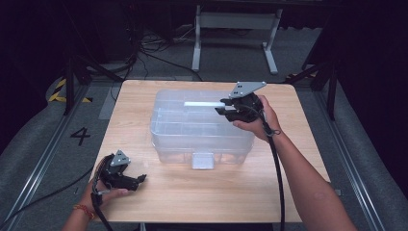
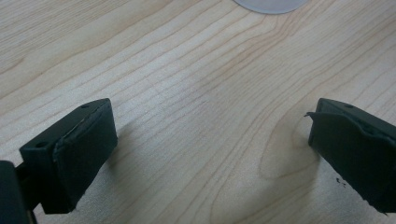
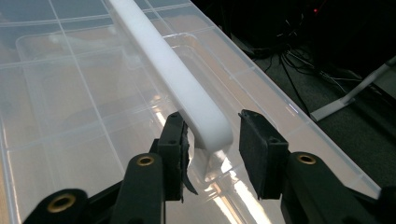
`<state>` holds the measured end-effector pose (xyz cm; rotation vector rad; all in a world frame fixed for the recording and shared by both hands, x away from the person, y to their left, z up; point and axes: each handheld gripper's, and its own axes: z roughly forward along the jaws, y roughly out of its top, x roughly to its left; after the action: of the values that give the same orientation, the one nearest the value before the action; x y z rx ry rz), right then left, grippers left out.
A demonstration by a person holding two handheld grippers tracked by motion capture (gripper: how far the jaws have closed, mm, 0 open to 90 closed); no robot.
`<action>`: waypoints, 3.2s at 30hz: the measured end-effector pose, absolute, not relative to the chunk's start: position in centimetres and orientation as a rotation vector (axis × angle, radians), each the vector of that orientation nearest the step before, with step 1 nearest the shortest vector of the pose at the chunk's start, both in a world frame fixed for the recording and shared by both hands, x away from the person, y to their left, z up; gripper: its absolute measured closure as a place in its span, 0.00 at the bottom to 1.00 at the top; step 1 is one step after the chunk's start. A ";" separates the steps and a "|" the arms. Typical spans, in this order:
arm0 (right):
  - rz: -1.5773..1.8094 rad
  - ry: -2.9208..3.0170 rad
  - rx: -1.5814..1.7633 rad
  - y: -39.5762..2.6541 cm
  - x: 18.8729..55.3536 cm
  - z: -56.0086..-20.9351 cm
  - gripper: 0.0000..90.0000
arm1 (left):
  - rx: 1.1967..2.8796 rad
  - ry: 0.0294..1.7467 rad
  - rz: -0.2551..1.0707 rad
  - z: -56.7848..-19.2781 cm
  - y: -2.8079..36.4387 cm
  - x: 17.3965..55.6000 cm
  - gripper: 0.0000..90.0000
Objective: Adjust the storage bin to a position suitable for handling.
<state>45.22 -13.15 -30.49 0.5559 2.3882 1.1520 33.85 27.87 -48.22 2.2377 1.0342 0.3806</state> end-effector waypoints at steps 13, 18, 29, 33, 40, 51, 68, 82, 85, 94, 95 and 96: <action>1.184 2.405 0.566 -12.7 45.5 -30.3 0.77 | 2.205 1.037 0.386 -48.2 28.0 33.8 0.08; 1.173 2.422 0.568 -12.6 45.8 -30.1 0.78 | 2.192 1.039 0.405 -48.1 28.1 33.7 0.18; 1.166 2.425 0.588 -12.5 46.4 -29.5 0.77 | 2.195 1.032 0.439 -46.7 27.8 33.6 0.29; 1.165 2.436 0.593 -12.6 46.5 -29.4 0.77 | 2.131 0.989 0.485 -44.9 27.6 33.4 0.30; 1.171 2.443 0.606 -12.6 46.7 -29.3 0.77 | 2.041 0.900 0.541 -41.3 26.5 32.9 0.36; 1.173 2.443 0.644 -13.0 47.5 -28.3 0.78 | 2.032 0.842 0.530 -39.6 24.9 33.4 0.48; 1.128 2.432 0.667 -12.7 47.8 -27.5 0.77 | 2.013 0.861 0.517 -39.1 23.7 35.0 0.82; 1.126 2.399 0.680 -13.1 47.4 -27.2 0.75 | 2.011 0.869 0.520 -38.9 23.0 36.0 0.92; 1.110 2.378 0.693 -13.5 47.1 -27.1 0.71 | 2.021 0.866 0.528 -38.8 22.9 36.0 0.92; 1.164 2.287 0.683 -16.6 45.1 -25.8 0.58 | 2.035 0.869 0.534 -38.8 22.9 36.0 0.93; 1.153 2.281 0.683 -17.2 44.7 -25.7 0.56 | 2.038 0.868 0.533 -38.7 22.9 36.0 0.93; 1.140 2.268 0.685 -17.8 44.4 -25.7 0.53 | 2.037 0.866 0.538 -38.7 22.9 36.0 0.93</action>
<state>44.36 -17.84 -25.74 0.6845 2.2682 1.1398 36.02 22.85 -38.66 2.0366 0.8665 0.5376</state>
